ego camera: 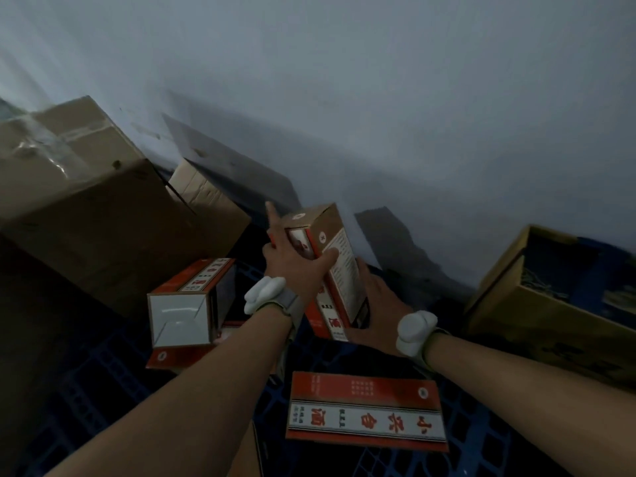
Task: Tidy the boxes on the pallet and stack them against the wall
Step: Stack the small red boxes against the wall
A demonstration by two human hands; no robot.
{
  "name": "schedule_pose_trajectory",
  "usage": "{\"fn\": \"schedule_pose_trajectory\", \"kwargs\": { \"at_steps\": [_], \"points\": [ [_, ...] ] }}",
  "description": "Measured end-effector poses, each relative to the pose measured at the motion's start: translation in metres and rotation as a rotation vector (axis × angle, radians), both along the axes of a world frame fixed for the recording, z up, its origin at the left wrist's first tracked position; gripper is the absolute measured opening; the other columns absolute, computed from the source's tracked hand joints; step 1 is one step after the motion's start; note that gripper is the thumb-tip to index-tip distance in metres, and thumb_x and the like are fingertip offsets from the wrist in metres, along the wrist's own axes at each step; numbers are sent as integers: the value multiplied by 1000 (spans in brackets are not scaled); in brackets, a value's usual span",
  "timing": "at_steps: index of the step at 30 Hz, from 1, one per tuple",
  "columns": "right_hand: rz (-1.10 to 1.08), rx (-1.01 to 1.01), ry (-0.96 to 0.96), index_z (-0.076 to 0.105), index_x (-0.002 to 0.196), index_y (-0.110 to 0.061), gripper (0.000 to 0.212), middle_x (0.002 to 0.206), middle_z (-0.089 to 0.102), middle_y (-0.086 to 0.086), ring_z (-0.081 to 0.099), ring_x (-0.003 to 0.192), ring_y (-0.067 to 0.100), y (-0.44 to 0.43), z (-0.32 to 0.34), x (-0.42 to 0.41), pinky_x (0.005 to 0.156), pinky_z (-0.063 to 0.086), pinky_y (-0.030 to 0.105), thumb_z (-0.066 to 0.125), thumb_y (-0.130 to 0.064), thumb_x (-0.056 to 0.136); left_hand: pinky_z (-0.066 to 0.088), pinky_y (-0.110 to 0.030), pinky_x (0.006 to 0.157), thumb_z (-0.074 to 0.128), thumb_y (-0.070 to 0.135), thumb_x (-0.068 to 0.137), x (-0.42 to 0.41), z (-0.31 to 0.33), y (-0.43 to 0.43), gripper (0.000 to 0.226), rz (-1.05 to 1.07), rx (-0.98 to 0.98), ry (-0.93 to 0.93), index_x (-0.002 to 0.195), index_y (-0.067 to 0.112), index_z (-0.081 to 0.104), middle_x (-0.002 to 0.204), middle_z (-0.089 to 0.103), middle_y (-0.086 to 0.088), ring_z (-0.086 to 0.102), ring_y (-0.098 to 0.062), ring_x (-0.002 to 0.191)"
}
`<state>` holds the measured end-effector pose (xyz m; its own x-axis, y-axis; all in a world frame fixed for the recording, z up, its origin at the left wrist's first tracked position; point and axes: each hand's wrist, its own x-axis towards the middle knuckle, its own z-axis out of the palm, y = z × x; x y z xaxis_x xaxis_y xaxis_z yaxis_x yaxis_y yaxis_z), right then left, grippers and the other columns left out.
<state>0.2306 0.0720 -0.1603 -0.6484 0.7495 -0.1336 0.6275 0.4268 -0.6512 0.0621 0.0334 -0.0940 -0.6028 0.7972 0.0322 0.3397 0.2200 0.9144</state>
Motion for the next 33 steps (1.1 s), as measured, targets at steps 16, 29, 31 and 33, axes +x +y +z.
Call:
{"fn": "schedule_pose_trajectory", "kwargs": {
  "at_steps": [16, 29, 31, 33],
  "points": [
    [-120, 371, -563, -7, 149, -45, 83, 159, 5, 15, 6, 143, 40, 33, -2, 12, 108, 16, 65, 50, -49, 88, 52, -34, 71, 53, 28, 93, 7, -25, -6, 73, -138, -442, 35, 153, 27, 11, 114, 66, -19, 64, -36, 88],
    [-130, 75, -734, -10, 147, -49, 83, 157, -11, 25, 22, 134, 57, 48, -10, 20, 101, 36, 63, 52, -42, 93, 12, -61, 115, 46, 65, 85, -23, -60, -47, 82, -714, -1020, 731, 153, 33, 14, 163, 5, -7, 2, -35, 148],
    [-144, 144, -685, 3, 149, -47, 76, 150, 21, 29, 49, 119, 49, 53, -8, 19, 89, 47, 46, 53, -42, 91, 9, -62, 115, 45, 66, 86, -21, -56, -49, 81, -729, -1022, 758, 153, 34, 13, 163, 3, -6, 2, -35, 148],
    [-155, 224, -646, 13, 149, -43, 68, 145, 34, 25, 55, 113, 46, 60, -8, 12, 85, 48, 43, 51, -41, 92, 6, -62, 115, 44, 67, 86, -19, -56, -48, 80, -743, -1002, 779, 153, 35, 12, 163, 3, -6, 3, -35, 148]
  ]
}}
